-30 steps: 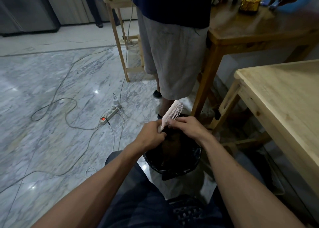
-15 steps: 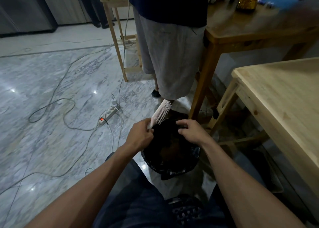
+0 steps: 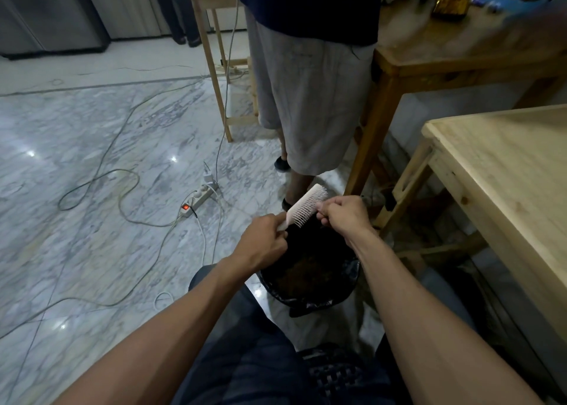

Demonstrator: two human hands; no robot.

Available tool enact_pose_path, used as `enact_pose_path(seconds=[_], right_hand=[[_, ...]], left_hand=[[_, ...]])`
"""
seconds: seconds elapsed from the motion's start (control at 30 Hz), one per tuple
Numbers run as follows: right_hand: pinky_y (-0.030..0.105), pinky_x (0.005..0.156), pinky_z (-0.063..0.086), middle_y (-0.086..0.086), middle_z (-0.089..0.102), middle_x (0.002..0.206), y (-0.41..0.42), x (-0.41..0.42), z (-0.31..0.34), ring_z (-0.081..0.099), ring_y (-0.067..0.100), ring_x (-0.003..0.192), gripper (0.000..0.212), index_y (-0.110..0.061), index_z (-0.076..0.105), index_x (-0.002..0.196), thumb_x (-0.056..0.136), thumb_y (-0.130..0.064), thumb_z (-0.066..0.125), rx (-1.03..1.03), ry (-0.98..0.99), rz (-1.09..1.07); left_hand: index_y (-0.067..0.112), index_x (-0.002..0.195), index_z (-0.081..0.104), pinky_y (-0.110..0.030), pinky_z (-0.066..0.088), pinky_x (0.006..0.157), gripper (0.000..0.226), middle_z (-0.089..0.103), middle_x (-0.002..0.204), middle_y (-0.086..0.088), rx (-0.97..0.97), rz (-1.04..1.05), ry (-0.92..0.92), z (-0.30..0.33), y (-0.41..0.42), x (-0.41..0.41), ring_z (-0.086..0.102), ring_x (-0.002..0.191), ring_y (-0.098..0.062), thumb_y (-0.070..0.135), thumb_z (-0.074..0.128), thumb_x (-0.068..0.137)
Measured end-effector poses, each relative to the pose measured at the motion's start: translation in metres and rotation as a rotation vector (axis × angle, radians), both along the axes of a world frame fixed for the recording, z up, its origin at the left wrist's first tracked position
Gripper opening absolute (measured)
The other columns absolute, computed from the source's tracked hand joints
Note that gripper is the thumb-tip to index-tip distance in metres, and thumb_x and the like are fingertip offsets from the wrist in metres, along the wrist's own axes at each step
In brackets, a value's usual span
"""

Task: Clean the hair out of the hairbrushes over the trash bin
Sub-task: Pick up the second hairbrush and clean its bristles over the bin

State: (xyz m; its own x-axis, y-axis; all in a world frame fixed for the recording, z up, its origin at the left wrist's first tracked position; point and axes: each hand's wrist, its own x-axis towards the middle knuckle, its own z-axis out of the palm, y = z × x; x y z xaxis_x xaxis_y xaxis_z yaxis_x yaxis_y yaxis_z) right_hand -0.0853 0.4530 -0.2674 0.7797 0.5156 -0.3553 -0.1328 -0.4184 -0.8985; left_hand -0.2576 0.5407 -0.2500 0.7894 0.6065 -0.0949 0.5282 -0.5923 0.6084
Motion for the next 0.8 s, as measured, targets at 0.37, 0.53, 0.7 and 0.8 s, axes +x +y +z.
enact_pose_path(seconds=[0.37,0.53,0.7,0.8], right_hand=[[0.040,0.088,0.057,-0.002,0.069,0.104,-0.005,0.002,0.005,0.071,0.026,0.096,0.045,-0.024,0.070,0.107,0.091,-0.065,0.058,-0.168,-0.114,0.268],[0.036,0.065,0.065,-0.002,0.079,0.076,-0.001,-0.001,0.001,0.077,0.023,0.068,0.010,-0.025,0.085,0.084,0.082,-0.035,0.085,-0.120,-0.187,0.069],[0.044,0.075,0.066,0.004,0.078,0.083,0.000,0.003,0.002,0.075,0.026,0.068,0.016,-0.023,0.082,0.075,0.084,-0.036,0.083,-0.119,-0.119,-0.132],[0.043,0.091,0.060,0.005,0.078,0.104,-0.006,0.011,0.011,0.073,0.030,0.094,0.026,-0.025,0.081,0.077,0.091,-0.046,0.074,-0.212,-0.206,-0.107]], left_hand=[[0.011,0.102,0.064,-0.042,0.052,0.065,0.018,0.067,0.083,-0.010,-0.177,0.012,0.080,-0.009,0.000,-0.006,0.063,0.071,-0.028,0.017,0.050,0.092],[0.011,0.102,0.065,-0.034,0.042,0.056,0.024,0.069,0.082,-0.010,-0.104,-0.054,0.091,-0.006,-0.008,-0.011,0.063,0.071,-0.026,0.024,0.049,0.090],[0.009,0.093,0.062,-0.037,0.043,0.055,0.036,0.066,0.078,-0.011,-0.062,-0.070,0.176,-0.004,-0.007,-0.010,0.061,0.069,-0.029,0.033,0.041,0.078],[0.009,0.085,0.058,-0.033,0.037,0.054,0.028,0.063,0.074,-0.010,-0.052,-0.035,0.205,-0.008,-0.002,-0.015,0.059,0.068,-0.030,0.032,0.042,0.079]])
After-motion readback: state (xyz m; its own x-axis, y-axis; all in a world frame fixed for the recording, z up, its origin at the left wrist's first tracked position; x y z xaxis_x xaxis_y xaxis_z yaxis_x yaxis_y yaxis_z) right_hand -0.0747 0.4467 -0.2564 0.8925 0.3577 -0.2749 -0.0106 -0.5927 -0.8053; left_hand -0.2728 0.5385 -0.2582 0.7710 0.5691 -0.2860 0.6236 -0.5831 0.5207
